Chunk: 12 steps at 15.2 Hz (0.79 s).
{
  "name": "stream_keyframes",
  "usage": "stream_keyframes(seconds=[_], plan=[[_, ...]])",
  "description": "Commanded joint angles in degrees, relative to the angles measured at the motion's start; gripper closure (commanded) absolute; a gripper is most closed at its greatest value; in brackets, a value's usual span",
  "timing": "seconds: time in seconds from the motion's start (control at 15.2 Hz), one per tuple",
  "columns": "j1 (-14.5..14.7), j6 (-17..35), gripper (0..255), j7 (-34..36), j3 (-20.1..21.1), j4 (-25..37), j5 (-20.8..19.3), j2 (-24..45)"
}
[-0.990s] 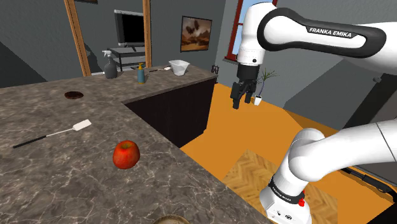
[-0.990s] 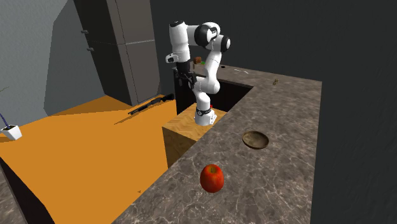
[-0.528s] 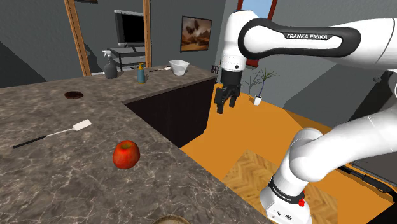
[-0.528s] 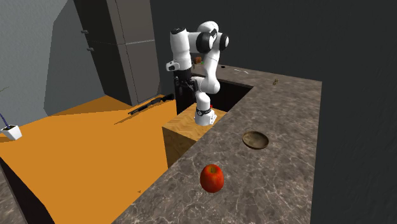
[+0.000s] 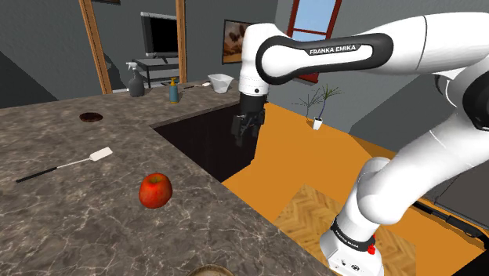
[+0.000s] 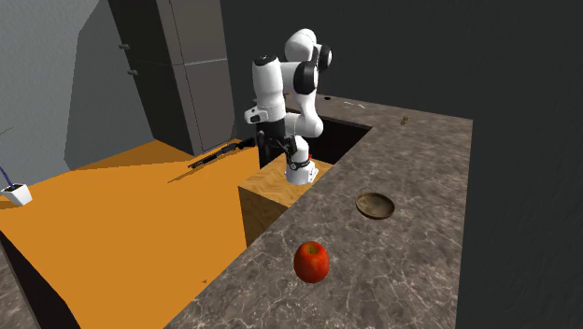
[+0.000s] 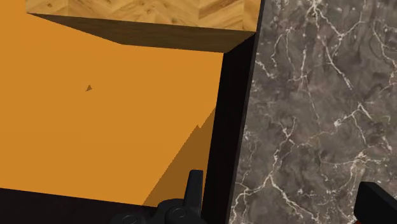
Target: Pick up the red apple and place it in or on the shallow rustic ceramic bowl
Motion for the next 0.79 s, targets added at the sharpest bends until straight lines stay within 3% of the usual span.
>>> stream_keyframes(seconds=[0.0, 0.73], plan=[[0.62, 2.20, 0, 0.71, 1.36, 2.18, 0.06, 3.75], [3.92, 10.21, 0, 4.67, 6.87, 18.39, -4.31, 25.36]])
